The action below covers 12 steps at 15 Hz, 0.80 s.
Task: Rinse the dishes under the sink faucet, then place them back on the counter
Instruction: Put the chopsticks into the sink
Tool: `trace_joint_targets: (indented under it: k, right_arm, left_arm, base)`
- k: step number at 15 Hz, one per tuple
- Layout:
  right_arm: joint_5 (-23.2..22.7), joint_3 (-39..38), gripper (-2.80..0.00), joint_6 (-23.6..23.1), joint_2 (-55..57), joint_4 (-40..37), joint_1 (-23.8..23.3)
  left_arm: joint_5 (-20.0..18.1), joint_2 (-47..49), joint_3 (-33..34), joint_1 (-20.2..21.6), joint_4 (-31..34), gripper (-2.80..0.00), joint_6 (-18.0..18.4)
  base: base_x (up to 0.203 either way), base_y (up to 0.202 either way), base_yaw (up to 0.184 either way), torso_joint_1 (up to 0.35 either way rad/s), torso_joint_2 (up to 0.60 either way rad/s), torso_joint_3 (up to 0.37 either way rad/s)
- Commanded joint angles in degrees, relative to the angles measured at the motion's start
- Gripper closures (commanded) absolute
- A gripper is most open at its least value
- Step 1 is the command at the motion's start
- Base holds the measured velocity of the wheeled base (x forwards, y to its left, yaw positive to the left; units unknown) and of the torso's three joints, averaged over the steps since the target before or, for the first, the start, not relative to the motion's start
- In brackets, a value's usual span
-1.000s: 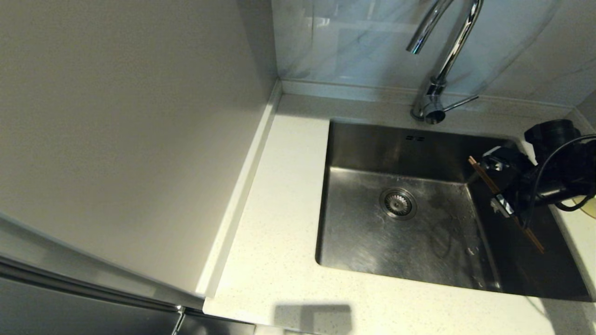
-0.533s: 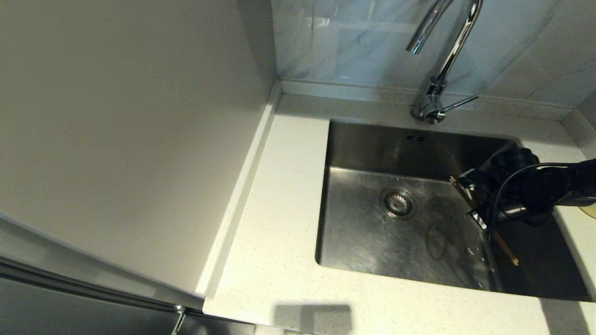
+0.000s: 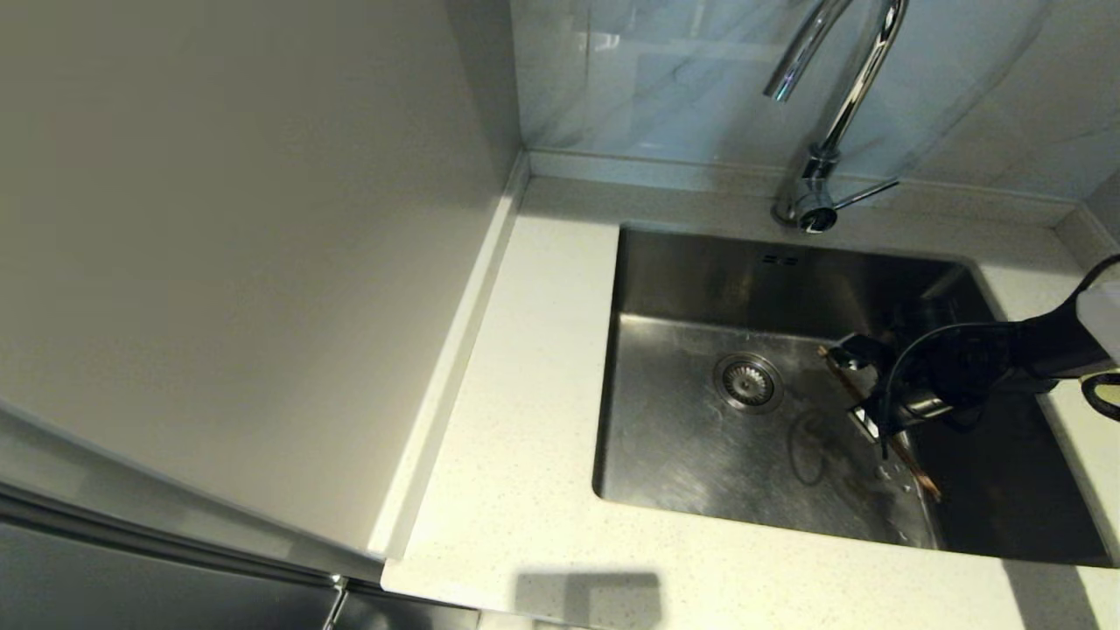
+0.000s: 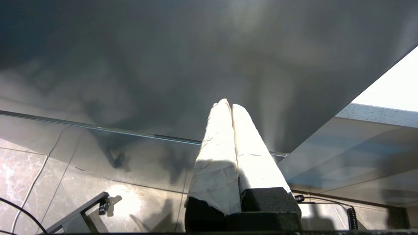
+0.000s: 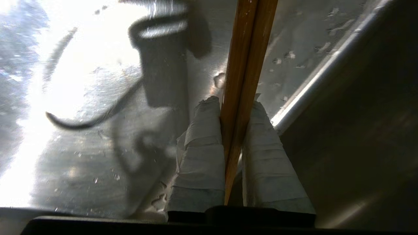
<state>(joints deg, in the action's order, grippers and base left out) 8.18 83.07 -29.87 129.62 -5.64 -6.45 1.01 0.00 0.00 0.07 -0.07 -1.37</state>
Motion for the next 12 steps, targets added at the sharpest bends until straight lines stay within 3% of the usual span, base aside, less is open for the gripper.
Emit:
trace_joint_targets:
  k: [1, 11, 12]
  right_arm:
    - [0.6, 2.1, 0.00, -0.2, 3.1, 0.0, 0.7]
    - [2.5, 8.2, 0.00, -0.3, 6.9, 0.0, 1.1]
    - [3.2, 8.4, -2.80, -0.4, 7.0, 0.0, 1.1]
  left_arm:
    - [0.0, -0.2, 0.0, 0.0, 0.0, 0.00, 0.0]
    - [0.0, -0.2, 0.0, 0.0, 0.0, 0.00, 0.0]
    - [0.0, -0.2, 0.0, 0.0, 0.0, 0.00, 0.0]
  base:
    - [0.000, 0.000, 0.000, 0.000, 0.00, 0.000]
    - [0.000, 0.000, 0.000, 0.000, 0.00, 0.000]
    - [0.000, 0.000, 0.000, 0.000, 0.00, 0.000]
